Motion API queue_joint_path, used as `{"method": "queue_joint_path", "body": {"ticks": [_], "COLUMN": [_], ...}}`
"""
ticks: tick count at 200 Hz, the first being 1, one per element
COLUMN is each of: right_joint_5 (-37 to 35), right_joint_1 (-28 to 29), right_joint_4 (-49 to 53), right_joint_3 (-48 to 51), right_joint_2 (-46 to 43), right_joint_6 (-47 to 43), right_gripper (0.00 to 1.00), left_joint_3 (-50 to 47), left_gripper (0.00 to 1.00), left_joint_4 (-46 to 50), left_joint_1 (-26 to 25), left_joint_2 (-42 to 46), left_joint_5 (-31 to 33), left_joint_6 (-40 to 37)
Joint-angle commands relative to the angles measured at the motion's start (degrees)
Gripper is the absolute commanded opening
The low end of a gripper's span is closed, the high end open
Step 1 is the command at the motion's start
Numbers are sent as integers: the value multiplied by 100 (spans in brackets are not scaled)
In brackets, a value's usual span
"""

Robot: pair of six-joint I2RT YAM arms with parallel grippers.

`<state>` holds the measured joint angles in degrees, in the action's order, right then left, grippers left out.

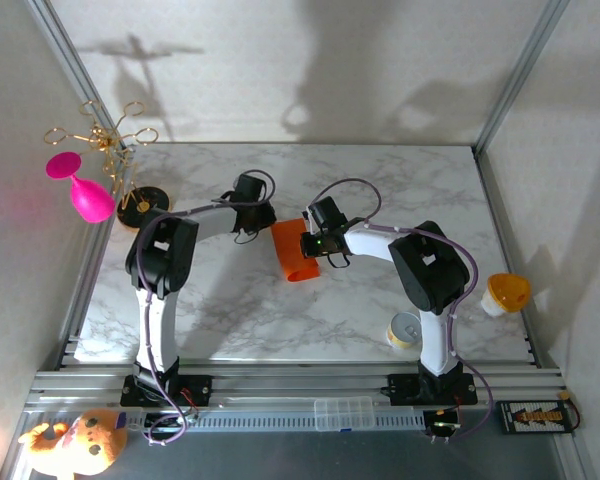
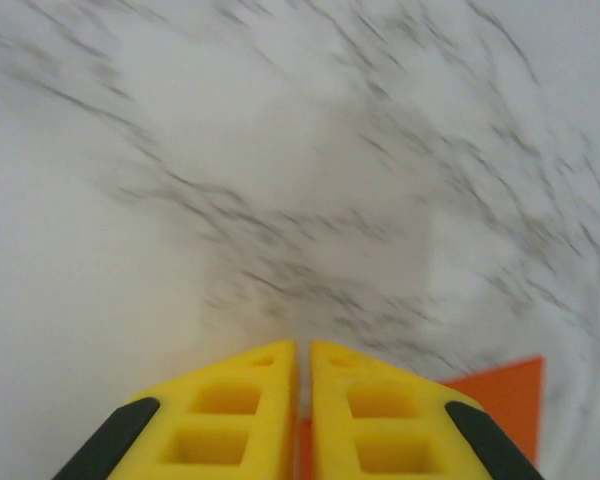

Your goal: Fold a paper plane with a square sheet of paper (pick it up from the middle)

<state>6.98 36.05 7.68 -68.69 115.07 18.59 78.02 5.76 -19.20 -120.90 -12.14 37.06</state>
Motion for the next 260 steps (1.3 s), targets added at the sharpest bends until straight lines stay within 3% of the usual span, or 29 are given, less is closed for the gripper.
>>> {"method": "queue_joint_path", "body": {"ticks": [1,42,79,168,231,260], "right_joint_5": [-910,-818,-790,-397,1115,1619], "right_joint_1": [-123,-120,-125,-127,-160,-36], "right_joint_4": [1547,1539,1562,1478,761,320], "right_joint_3": [507,453,444,348,-279,-134], "right_joint_2": [596,604,616,366,-697,-855], "right_joint_6": [-145,-170,-169,-341,577,1210], "right_gripper": [11,11,11,11,18,14], "left_joint_3": [11,-531,-986,-832,-1091,-1153], "left_gripper": [12,13,11,7,5,4], "left_joint_4": [297,-614,-1139,-354,-329,-354], "left_joint_1": [220,-71,-320,-255,-224,-224], "left_joint_2": [214,903,755,172,-9,-17], "left_joint_5": [587,-680,-1416,-944,-836,-838], "left_joint_6": [-128,-76,383,109,91,73]}}
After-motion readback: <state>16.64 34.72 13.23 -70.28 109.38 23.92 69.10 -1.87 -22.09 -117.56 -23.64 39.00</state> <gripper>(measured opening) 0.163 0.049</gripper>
